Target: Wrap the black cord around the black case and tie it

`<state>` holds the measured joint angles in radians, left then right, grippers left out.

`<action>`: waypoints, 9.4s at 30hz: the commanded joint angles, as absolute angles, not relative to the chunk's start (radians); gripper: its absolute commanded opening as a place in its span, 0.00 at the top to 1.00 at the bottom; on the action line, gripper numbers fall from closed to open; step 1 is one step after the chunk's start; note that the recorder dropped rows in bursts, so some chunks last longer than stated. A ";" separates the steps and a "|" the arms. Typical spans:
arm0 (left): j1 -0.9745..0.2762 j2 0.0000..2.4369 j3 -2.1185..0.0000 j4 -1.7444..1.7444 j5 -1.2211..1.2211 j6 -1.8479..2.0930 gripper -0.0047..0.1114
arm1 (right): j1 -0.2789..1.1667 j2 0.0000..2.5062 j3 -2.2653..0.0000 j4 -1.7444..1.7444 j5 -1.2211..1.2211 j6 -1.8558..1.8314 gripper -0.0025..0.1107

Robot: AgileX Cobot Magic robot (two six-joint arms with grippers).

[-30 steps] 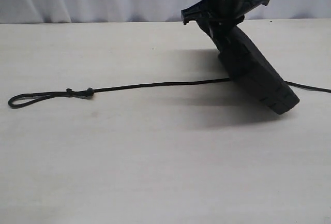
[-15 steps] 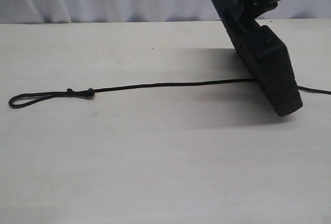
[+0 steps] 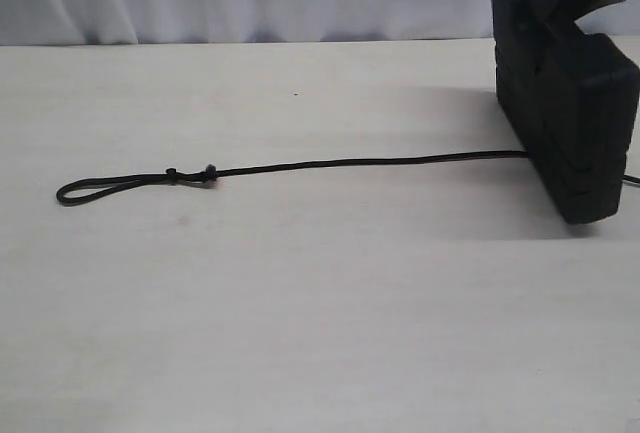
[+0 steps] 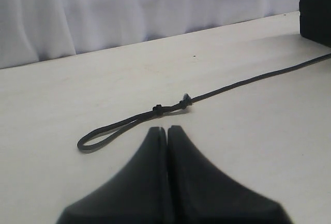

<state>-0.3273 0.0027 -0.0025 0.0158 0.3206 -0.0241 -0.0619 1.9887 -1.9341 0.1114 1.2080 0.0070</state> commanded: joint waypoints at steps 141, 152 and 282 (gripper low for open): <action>-0.326 0.000 0.000 0.014 0.309 -0.031 0.96 | -0.081 1.905 -1.750 -0.067 1.074 -0.135 0.49; -0.326 0.000 0.000 0.014 0.309 -0.031 0.96 | -0.081 1.905 -1.750 -0.074 1.033 -0.135 0.49; -0.326 0.000 0.000 0.014 0.309 -0.031 0.96 | -0.491 2.126 -2.011 0.089 1.119 -0.492 0.94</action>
<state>-0.3273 0.0027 -0.0025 0.0158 0.3206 -0.0241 -0.5175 2.1897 -2.0022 0.0468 1.0571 -0.4747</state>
